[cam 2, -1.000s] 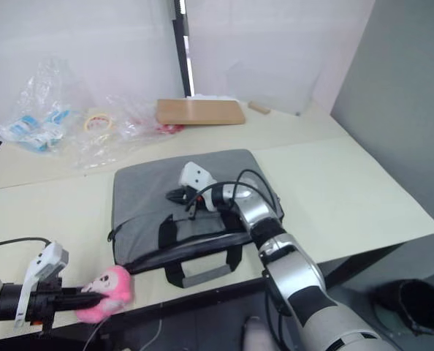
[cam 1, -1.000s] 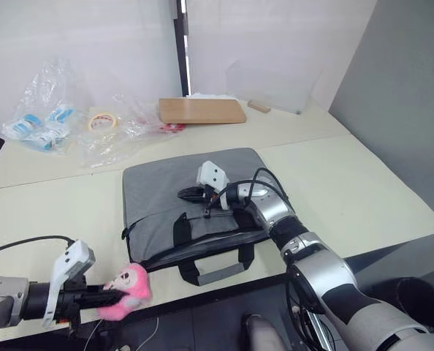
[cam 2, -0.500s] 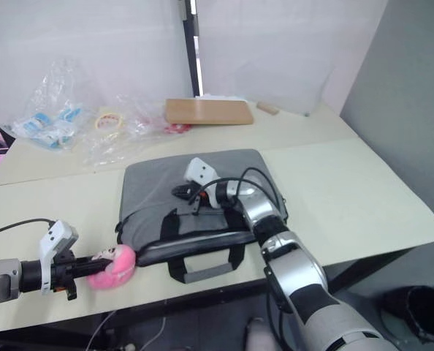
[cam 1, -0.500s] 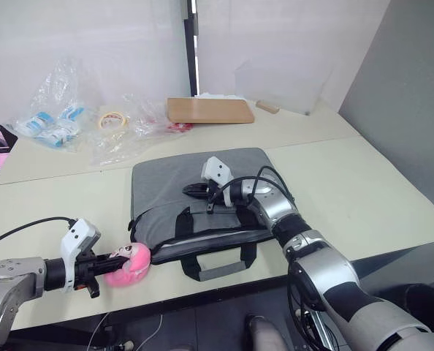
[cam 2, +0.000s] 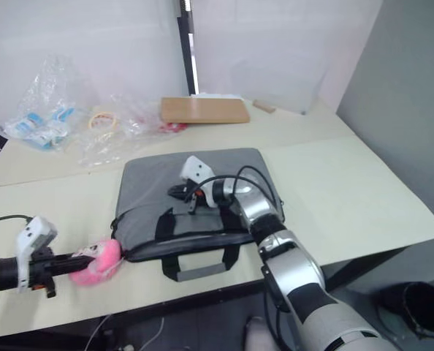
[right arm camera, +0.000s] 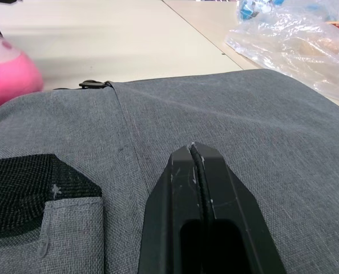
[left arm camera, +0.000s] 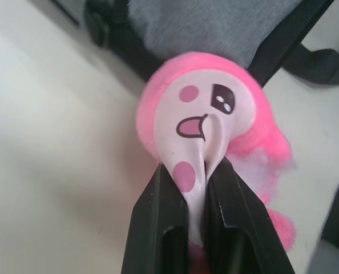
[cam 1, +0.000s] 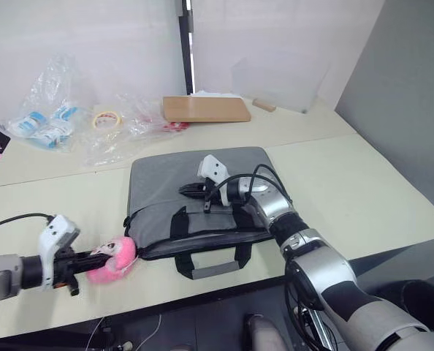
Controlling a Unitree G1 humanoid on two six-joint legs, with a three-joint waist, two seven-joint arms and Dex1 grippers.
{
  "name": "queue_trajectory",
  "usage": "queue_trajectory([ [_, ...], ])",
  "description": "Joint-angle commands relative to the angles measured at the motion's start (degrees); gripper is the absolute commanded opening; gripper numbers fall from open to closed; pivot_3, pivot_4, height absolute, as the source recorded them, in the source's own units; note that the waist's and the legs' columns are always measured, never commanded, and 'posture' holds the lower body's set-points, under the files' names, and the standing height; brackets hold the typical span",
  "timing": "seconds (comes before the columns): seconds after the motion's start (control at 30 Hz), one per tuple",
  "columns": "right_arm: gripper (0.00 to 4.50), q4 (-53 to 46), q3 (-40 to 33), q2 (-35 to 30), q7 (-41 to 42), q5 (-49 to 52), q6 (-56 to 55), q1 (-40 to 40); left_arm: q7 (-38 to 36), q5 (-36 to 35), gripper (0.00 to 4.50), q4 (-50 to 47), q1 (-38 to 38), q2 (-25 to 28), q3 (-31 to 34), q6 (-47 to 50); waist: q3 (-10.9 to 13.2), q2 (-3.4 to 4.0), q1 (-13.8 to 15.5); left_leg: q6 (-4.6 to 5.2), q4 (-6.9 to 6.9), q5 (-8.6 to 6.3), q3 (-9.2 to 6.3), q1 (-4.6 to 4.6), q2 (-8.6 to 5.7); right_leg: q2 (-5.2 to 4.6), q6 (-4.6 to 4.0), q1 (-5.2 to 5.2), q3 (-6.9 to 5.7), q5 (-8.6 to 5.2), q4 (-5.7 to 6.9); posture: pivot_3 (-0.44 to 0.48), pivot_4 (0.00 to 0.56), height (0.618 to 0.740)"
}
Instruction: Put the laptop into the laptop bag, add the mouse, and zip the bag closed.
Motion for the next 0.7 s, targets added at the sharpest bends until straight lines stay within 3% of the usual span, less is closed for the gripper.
queue_trajectory([
  [0.03, 0.00, 0.90, 0.62, 1.05, -0.02, -0.61, -0.26, 0.05, -0.40, -3.79, 1.20, -2.85, 0.55, -0.03, 4.47, 2.72, 0.00, 0.00, -0.12, 0.00, 0.00, 0.00, 0.00, 0.00, 0.00, 0.00, 0.00, 0.00, 0.00, 0.00, 0.00, 0.000, 0.150, 0.740],
  [0.3, 0.00, 2.58, 0.65, 1.55, -0.22, -1.10, -1.55, -0.25, -2.87, -5.18, 4.03, -7.42, 9.60, 1.29, 8.36, 7.45, 0.03, 0.04, -1.11, -0.11, -0.06, -0.06, -0.02, 0.04, 0.08, 0.12, -0.09, -0.05, 0.00, -0.05, 0.00, 0.000, 0.150, 0.740],
  [0.37, 0.00, 3.07, 0.57, 1.75, -0.33, -1.06, -1.80, -0.46, -5.18, -4.90, 4.47, -7.10, 13.25, 2.50, 10.78, 8.75, 0.05, 0.09, -1.28, -0.11, -0.06, -0.06, -0.02, 0.04, 0.08, 0.13, -0.09, -0.04, 0.00, -0.05, 0.00, 0.000, 0.150, 0.740],
  [0.57, 0.00, 4.21, 0.30, 2.36, -0.68, -0.95, -2.48, -1.03, -18.35, -9.31, 4.47, -12.69, 27.37, 8.12, 20.22, 19.07, 0.18, 0.29, -1.63, -0.12, -0.20, -0.07, 0.00, 0.07, 0.12, 0.20, -0.14, -0.06, 0.02, -0.09, 0.00, 0.000, 0.150, 0.740],
  [0.63, 0.00, 4.51, 0.18, 2.42, -0.82, -0.91, -2.64, -1.17, -21.80, -7.33, 4.47, -13.22, 29.92, 9.63, 22.15, 17.43, 0.18, 0.29, -1.81, -0.13, -0.23, -0.07, 0.02, 0.08, 0.16, 0.22, -0.15, -0.07, 0.02, -0.10, 0.00, 0.000, 0.150, 0.740],
  [0.7, 0.00, 4.78, 0.06, 2.38, -0.86, -0.88, -2.76, -1.23, -23.34, -4.80, 4.47, -10.30, 27.83, 12.18, 22.06, 13.20, 0.18, 0.28, -1.81, -0.15, -0.26, -0.08, 0.04, 0.08, 0.21, 0.25, -0.18, -0.07, 0.03, -0.11, 0.00, 0.000, 0.150, 0.740],
])
